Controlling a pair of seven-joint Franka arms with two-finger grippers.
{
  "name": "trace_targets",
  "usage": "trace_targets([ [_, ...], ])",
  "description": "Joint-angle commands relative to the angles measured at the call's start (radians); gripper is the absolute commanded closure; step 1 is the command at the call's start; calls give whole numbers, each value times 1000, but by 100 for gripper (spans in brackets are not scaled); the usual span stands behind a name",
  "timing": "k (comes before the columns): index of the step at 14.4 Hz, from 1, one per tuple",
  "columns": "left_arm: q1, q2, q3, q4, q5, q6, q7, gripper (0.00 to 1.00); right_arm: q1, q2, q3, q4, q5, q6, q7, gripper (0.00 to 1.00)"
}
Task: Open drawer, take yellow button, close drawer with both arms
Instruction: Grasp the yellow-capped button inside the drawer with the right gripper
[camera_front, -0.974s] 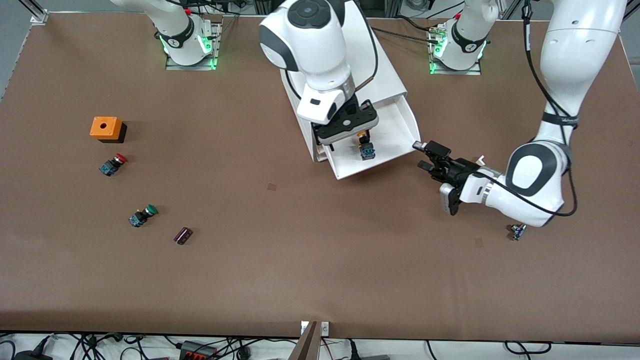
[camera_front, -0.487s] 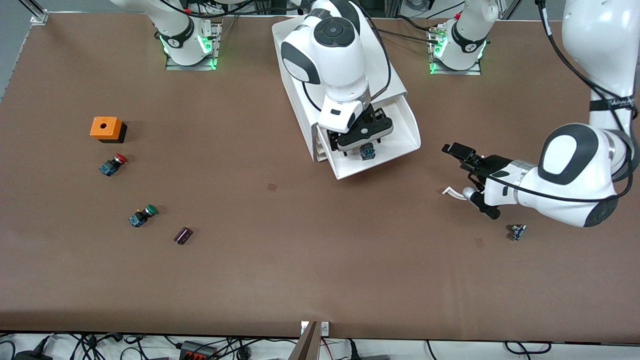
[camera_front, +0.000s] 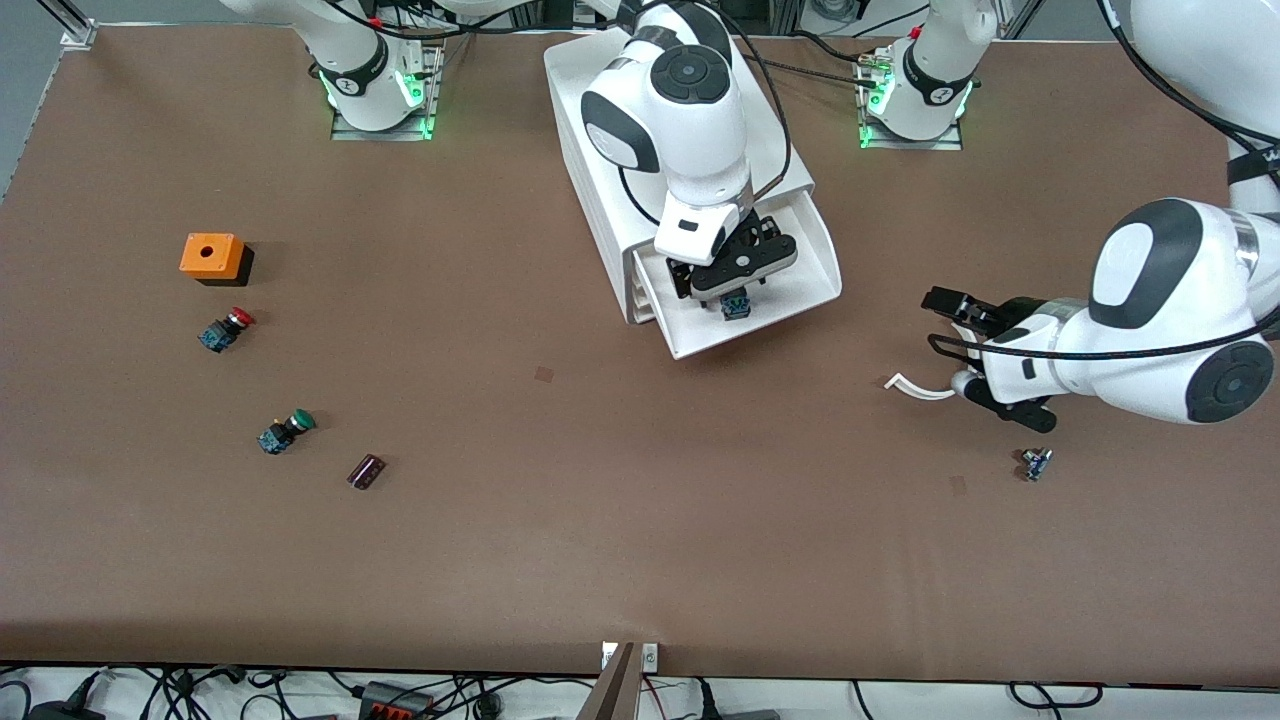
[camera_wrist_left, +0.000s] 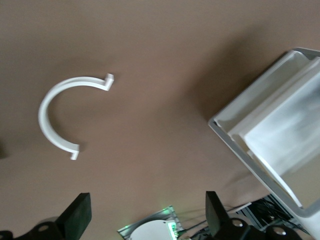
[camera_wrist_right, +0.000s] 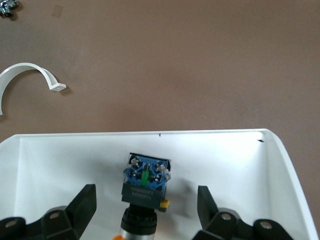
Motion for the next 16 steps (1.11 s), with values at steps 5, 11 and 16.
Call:
trace_targets([
  [5,-2,60,8,99,69,40,-15,0,8,53,-5,38,-18,32,23,17],
  [11,-8,83,8,99,71,110,-42,0,8,40,-8,43,-10,3,23,88],
  [16,-19,83,1,99,71,132,-71,0,-33,-4,-11,136,-9,-153,21,100],
])
